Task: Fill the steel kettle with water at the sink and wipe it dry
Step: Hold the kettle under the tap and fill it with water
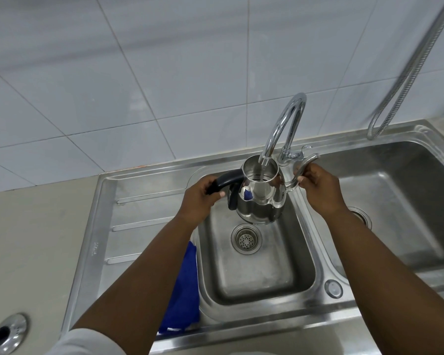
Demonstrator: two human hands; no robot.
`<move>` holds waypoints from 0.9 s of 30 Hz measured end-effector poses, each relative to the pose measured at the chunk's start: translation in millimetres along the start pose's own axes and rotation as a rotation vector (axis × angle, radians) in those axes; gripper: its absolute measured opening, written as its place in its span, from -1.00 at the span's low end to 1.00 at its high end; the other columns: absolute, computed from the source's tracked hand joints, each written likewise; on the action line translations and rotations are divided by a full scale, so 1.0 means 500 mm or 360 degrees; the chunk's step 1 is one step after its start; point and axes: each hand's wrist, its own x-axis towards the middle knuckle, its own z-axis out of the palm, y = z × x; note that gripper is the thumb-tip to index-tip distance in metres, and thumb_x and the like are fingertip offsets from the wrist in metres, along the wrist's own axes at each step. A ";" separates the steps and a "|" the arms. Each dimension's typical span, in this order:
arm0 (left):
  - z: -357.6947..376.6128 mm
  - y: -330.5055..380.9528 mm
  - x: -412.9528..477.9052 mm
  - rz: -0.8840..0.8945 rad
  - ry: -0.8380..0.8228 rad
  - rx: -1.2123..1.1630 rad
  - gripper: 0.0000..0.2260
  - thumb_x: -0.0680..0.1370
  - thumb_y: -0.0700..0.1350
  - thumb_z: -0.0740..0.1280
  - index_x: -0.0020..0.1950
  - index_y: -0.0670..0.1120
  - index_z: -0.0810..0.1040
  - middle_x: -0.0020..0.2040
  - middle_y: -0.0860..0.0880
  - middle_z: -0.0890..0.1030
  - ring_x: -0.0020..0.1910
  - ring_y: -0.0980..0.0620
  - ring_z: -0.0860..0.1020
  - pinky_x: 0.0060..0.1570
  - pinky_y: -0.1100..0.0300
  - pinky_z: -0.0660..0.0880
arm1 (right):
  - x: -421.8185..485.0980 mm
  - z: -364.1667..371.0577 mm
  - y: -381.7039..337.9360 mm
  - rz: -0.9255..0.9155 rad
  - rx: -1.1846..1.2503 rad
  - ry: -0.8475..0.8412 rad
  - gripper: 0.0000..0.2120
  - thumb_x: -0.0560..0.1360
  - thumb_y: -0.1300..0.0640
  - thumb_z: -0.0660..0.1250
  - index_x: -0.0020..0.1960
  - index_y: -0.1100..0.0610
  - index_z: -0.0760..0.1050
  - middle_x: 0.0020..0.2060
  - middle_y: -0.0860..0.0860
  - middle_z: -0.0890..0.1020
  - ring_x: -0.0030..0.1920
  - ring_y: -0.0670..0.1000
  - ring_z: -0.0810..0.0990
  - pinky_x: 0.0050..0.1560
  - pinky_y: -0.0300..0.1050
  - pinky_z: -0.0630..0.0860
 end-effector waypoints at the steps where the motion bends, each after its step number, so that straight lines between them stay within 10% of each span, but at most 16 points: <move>1: 0.000 0.000 0.000 0.0001 -0.0001 0.0005 -0.69 0.48 -0.21 0.45 0.18 0.04 0.58 -0.05 0.13 0.62 -0.07 0.07 0.56 0.10 0.02 0.51 | 0.000 0.000 0.000 0.0003 0.0006 0.0000 -0.82 0.53 0.34 0.35 0.04 0.10 0.59 -0.08 0.07 0.69 0.01 0.11 0.67 0.19 0.24 0.57; 27: 0.001 0.000 -0.001 -0.0051 0.0021 0.0015 -0.68 0.47 -0.23 0.45 0.20 -0.04 0.58 0.03 -0.01 0.64 0.03 -0.03 0.59 0.14 -0.07 0.52 | 0.002 0.001 0.011 -0.0010 0.0010 0.0000 -0.77 0.52 0.34 0.36 0.04 0.04 0.59 -0.07 0.06 0.70 0.01 0.09 0.67 0.20 0.24 0.57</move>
